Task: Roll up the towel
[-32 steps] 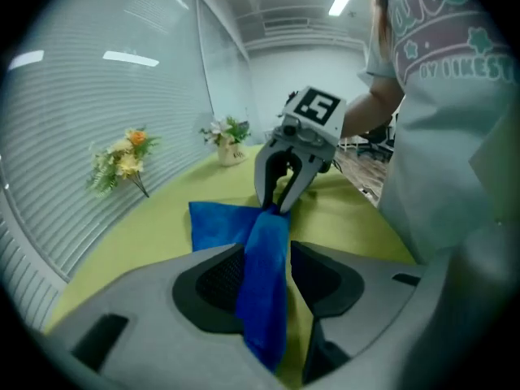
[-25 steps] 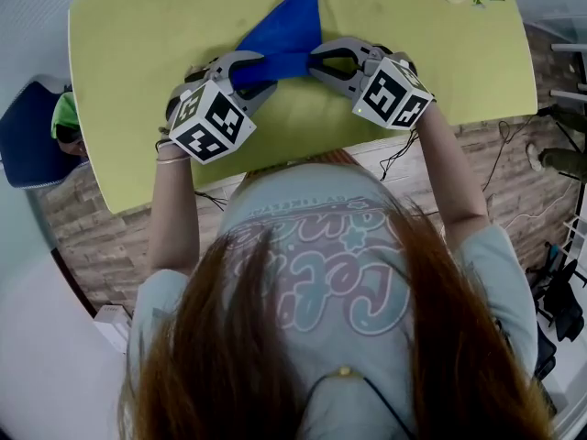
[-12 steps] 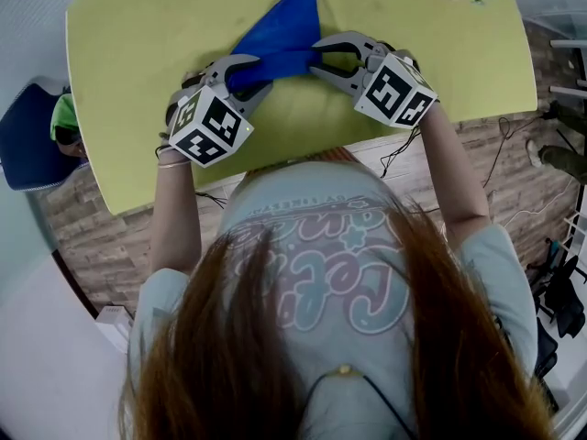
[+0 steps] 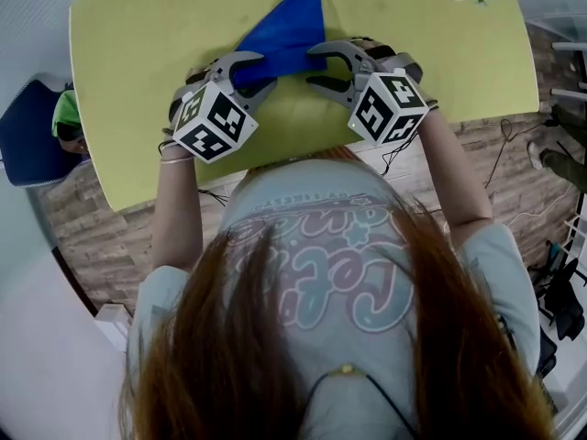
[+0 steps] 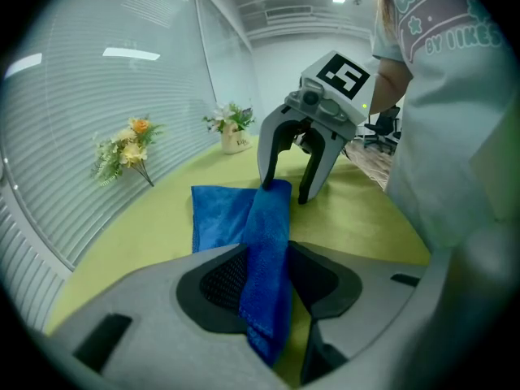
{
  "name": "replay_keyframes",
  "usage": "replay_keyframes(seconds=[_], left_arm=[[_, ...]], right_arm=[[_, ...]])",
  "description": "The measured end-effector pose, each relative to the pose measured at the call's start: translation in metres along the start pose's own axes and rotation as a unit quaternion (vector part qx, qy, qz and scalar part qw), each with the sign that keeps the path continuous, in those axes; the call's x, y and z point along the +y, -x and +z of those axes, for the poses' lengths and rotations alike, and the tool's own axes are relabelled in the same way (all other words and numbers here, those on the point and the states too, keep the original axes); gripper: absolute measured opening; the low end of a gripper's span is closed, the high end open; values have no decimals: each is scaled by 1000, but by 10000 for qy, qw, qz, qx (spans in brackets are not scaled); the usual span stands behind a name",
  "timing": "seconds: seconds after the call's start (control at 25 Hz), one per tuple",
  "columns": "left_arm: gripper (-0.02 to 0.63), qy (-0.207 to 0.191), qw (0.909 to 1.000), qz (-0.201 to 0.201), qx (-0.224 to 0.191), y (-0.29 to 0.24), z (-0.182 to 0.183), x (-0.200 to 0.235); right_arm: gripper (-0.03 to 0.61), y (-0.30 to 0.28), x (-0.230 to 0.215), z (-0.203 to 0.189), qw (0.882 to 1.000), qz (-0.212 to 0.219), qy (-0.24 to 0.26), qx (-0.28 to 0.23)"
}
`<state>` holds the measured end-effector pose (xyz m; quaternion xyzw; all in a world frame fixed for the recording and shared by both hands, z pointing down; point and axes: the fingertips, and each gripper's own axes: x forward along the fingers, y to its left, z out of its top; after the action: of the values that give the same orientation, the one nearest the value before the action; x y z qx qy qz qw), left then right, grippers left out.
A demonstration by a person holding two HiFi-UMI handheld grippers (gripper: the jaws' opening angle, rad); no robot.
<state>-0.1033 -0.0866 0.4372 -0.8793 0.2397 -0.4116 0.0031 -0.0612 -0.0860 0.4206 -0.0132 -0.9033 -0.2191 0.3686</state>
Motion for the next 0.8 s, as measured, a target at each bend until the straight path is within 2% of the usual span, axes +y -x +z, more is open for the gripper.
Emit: replay_keyframes(seconds=[0.16,0.32,0.56,0.8], left_arm=[[156,-69,10000,0,-12,0,1,1],[158,-172,9998,28,-26,0,0,2],[156,-408,9985,325,-161,7,-6,2],[130,-623,9964,533,-194,14,-12,1]], right_arm=[[176,-2,-5,-7,9999,-66,2,159],[130,-7,-6,-16,9983,-298,335,372],[89,-5,-3,-19,9981,-563,142,199],[67,-4,-3,-19,9980,-604,134,143]])
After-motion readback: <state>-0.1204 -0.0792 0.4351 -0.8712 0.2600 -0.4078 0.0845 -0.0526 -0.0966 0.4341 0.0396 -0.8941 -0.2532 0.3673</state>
